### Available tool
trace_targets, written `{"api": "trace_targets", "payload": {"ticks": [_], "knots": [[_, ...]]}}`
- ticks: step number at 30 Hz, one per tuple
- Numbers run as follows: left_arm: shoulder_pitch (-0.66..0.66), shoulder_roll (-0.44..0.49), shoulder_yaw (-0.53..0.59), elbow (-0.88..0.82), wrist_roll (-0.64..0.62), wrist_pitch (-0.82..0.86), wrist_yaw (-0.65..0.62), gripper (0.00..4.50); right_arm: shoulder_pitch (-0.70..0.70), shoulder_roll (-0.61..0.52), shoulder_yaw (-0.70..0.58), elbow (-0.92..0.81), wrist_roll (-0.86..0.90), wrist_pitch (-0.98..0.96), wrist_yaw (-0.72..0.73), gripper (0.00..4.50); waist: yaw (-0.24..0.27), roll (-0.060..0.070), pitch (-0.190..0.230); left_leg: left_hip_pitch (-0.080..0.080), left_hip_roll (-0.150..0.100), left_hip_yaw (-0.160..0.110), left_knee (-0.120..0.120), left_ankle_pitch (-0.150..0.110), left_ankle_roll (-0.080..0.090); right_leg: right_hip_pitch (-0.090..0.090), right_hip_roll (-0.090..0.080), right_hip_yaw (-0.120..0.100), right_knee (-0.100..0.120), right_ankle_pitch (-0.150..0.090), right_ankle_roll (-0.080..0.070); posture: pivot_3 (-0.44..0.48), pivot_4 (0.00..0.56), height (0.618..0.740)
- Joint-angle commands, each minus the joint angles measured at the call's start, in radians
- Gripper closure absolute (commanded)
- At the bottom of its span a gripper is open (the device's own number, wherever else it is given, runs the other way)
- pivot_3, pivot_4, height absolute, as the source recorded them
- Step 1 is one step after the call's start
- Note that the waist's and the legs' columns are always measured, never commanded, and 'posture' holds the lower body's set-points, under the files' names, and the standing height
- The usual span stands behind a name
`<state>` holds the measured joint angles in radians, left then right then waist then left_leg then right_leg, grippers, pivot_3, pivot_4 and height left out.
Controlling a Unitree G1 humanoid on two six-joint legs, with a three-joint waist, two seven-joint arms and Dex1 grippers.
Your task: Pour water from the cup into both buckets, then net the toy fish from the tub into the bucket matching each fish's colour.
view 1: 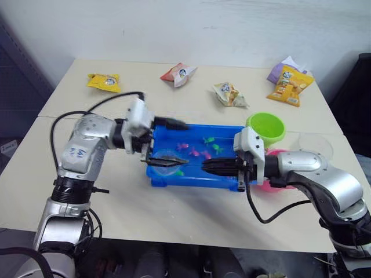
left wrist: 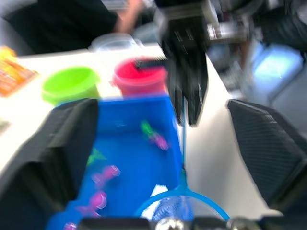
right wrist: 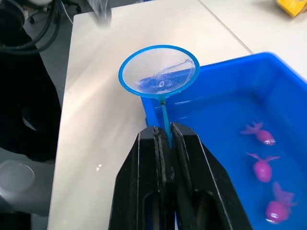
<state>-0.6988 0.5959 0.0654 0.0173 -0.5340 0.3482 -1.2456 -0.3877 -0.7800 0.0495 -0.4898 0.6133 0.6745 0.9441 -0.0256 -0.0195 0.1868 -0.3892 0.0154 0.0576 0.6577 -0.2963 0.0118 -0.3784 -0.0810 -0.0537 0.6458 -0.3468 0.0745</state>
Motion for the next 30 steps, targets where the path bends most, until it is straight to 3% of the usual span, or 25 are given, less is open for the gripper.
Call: {"api": "trace_targets", "payload": {"ticks": [1,5,10,19,26,30], "knots": [[0.025,0.032,0.137,0.051,-0.022,-0.057,0.062,0.04,0.057,-0.051,-0.126,-0.037,-0.009,-0.108,0.053,4.5,-0.001,0.0,0.0,0.001,0.0,0.0,0.0,0.0,0.0,0.001,0.0,0.0,0.0,0.0,0.0,0.0,0.15,0.738],[0.083,0.101,0.205,0.21,0.061,-0.195,0.081,0.04,0.189,-0.171,-0.26,0.02,-0.133,-0.256,0.112,4.5,0.005,0.0,0.0,0.002,0.0,0.0,0.001,0.0,0.0,0.001,0.0,0.0,-0.002,0.0,0.0,0.0,0.15,0.738],[0.183,0.161,0.188,0.296,0.116,-0.282,0.036,0.04,0.238,-0.222,-0.306,0.098,-0.228,-0.36,0.098,4.5,0.003,0.0,0.0,0.002,0.0,0.001,0.001,-0.001,0.0,0.002,0.0,0.0,-0.002,0.0,0.0,0.0,0.15,0.738],[0.3,0.131,0.115,0.186,0.114,-0.277,0.013,0.04,0.219,-0.268,-0.258,0.123,-0.382,-0.416,0.05,4.5,0.002,0.0,0.0,0.002,0.0,0.001,0.001,-0.001,0.0,0.001,-0.001,0.001,-0.002,0.0,0.0,0.0,0.15,0.738],[0.312,0.071,0.059,0.109,0.111,-0.227,0.035,0.04,0.184,-0.344,-0.162,0.214,-0.486,-0.615,0.155,4.5,0.002,0.0,0.0,0.002,0.0,0.001,0.001,-0.001,0.0,0.001,-0.001,0.001,-0.002,0.0,0.0,0.0,0.15,0.738],[0.299,0.051,0.03,0.078,0.101,-0.191,0.038,0.04,0.098,-0.383,-0.081,0.219,-0.494,-0.607,0.249,4.5,-0.004,0.001,0.001,0.003,0.0,0.002,0.002,-0.001,0.0,0.001,-0.001,0.001,-0.001,0.0,0.0,0.0,0.15,0.738]]}}
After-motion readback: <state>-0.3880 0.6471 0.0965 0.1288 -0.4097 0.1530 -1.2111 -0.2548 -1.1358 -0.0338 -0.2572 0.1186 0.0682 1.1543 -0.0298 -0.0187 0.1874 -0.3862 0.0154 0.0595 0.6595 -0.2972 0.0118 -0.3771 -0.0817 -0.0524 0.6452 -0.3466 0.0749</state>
